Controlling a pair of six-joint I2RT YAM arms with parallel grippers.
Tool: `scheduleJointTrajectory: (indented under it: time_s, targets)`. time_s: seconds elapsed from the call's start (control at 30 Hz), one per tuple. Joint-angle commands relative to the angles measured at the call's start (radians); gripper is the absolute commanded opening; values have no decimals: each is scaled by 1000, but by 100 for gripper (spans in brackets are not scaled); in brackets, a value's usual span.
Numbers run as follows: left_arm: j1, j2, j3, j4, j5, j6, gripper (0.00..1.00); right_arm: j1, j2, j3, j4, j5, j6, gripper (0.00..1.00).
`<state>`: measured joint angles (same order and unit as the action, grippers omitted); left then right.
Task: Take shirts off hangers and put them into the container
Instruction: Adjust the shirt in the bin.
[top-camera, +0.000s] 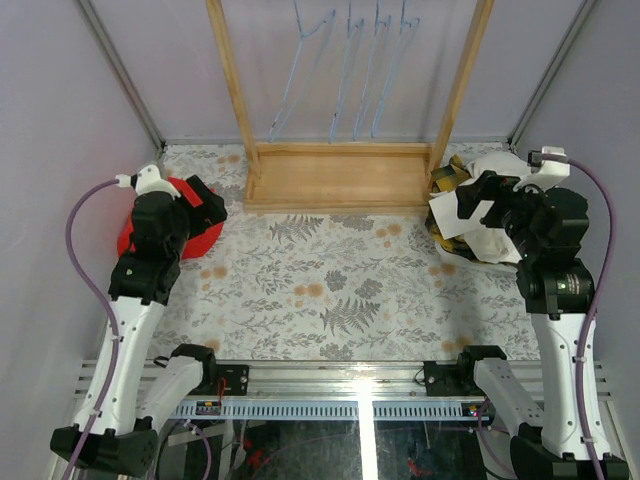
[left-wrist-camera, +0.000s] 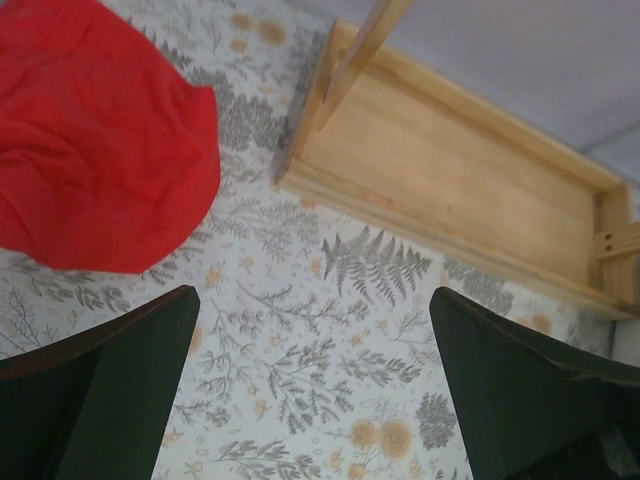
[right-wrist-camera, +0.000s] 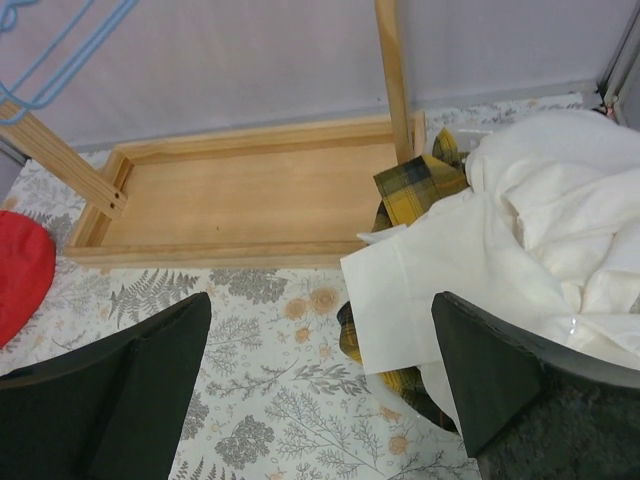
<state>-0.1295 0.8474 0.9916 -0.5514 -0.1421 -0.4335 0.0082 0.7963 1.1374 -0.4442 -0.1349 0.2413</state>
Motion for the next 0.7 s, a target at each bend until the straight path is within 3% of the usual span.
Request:
scheduleJointTrajectory:
  time_s: [0.0,0.37,0.67]
  targets:
    - [16,-44,104,-50,-54,-30,100,-4,-17,93,-44,5,-31,99]
    - [16,-107,237,-93,-232,17,100,-4,-64,201,-73,-54,-54,99]
    - [13,-122,325,-109,-270,67,100,-3,-106,246,-69,-63,-45,99]
